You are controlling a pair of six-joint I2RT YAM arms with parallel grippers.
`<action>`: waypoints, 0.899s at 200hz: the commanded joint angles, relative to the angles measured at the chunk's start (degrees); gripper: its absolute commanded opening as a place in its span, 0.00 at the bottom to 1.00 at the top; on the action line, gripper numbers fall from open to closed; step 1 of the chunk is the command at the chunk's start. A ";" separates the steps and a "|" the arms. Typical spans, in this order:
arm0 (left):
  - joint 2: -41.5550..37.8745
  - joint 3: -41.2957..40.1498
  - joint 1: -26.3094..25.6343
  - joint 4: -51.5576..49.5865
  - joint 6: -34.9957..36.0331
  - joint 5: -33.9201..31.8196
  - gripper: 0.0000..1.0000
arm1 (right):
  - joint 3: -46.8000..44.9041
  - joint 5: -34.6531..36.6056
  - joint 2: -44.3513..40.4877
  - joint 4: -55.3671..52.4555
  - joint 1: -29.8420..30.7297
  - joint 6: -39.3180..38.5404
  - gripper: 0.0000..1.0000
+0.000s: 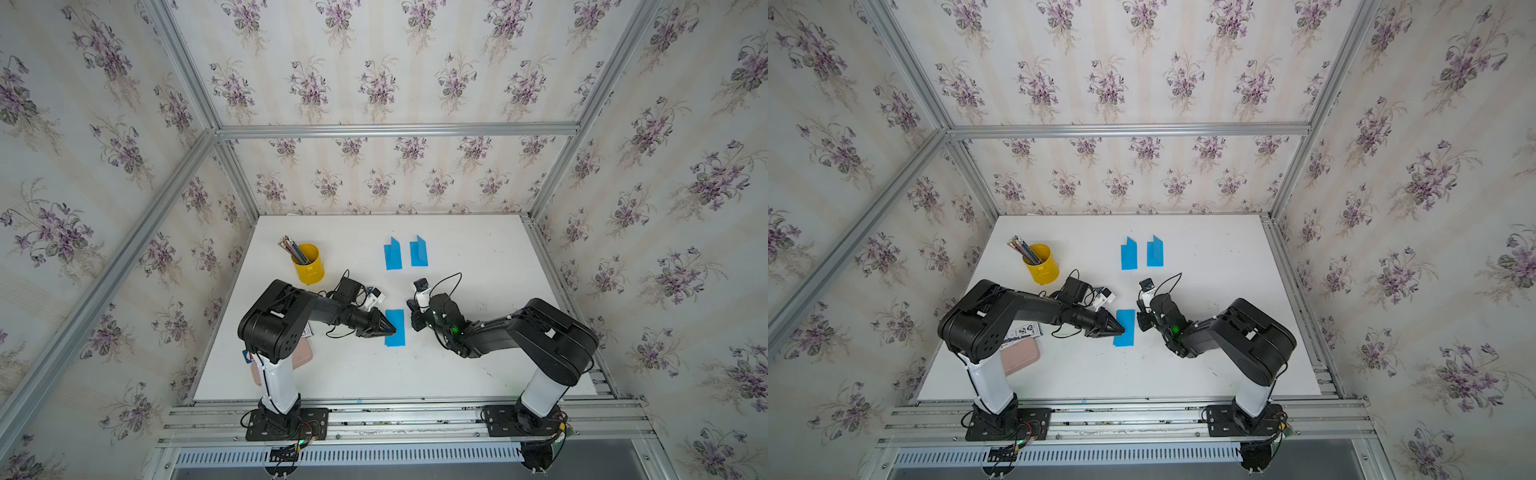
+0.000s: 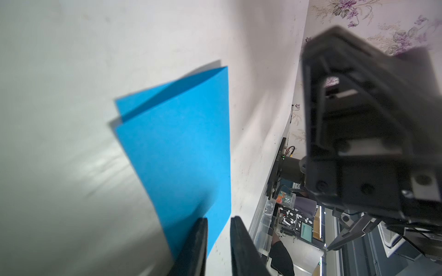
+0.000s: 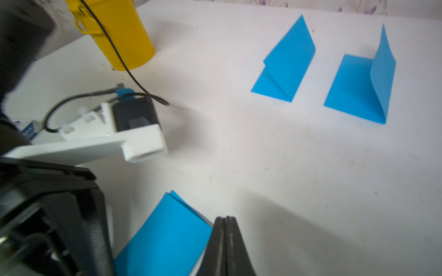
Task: Fold the square paper along the opposite sides
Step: Smooth out the paper at the center of the board.
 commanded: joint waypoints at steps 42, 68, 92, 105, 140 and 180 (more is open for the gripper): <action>2.51 0.08 0.24 -13.55 0.33 -35.78 0.26 | -1.84 3.92 1.61 0.52 8.39 -4.16 0.01; 2.23 0.00 0.20 -13.73 0.19 -35.98 0.26 | -1.04 6.53 4.53 -1.82 10.06 -4.19 0.00; 2.34 -0.35 0.29 -13.41 0.06 -36.02 0.26 | -1.93 7.89 6.26 -2.80 10.05 -3.40 0.00; 2.56 -0.45 0.33 -13.23 -0.09 -35.91 0.26 | -2.44 9.00 5.90 -4.05 10.08 -3.22 0.00; 3.80 -0.71 0.41 -12.95 0.23 -36.37 0.25 | -4.53 11.03 4.13 -4.60 10.06 -3.24 0.00; 4.65 -1.23 0.59 -12.14 0.33 -36.01 0.25 | -4.82 11.83 5.29 -4.19 9.45 -3.52 0.00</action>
